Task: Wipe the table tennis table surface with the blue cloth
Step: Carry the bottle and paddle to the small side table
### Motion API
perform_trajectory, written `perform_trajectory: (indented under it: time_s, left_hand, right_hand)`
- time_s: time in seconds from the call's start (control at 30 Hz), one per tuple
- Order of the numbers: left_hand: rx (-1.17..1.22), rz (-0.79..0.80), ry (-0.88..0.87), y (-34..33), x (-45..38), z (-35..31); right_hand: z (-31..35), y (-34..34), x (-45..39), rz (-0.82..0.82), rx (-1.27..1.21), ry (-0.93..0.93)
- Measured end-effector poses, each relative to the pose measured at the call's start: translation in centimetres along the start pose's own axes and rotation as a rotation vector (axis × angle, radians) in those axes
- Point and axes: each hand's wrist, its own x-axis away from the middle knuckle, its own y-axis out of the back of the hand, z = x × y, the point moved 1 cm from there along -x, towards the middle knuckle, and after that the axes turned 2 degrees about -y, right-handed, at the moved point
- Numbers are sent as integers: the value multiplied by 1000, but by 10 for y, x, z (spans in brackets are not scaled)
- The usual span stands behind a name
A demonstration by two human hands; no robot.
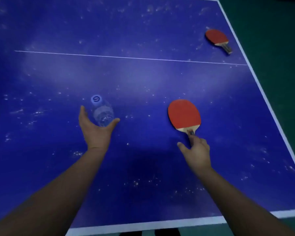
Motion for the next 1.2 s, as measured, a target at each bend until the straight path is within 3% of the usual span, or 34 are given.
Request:
perform_trajectory:
  time_s: [0.17,0.33,0.5,0.67,0.93,1.2]
  left_hand:
    - [29,-72,-13,-21,-15,-2]
    - [7,-112,39,-36,-21,-8]
    - [-41,-158,86,-46,-20,-13]
    - [-38,-175,105,-52,3,-26]
    - [-4,-87,126,-57,80,-46]
    - [15,95,93,-65,175,-55]
  right_hand:
    - [-3,-1,-41,-92,122,-119]
    - [-14,-8,-77,-16,19,-226]
    - [-20,-9,-99,53,-138,-198]
    - [-16,-1,-107,173,-88,-207]
    - [-45,26,-79,178,-31,-118]
    - [-123,70,-5,113,-11,-69]
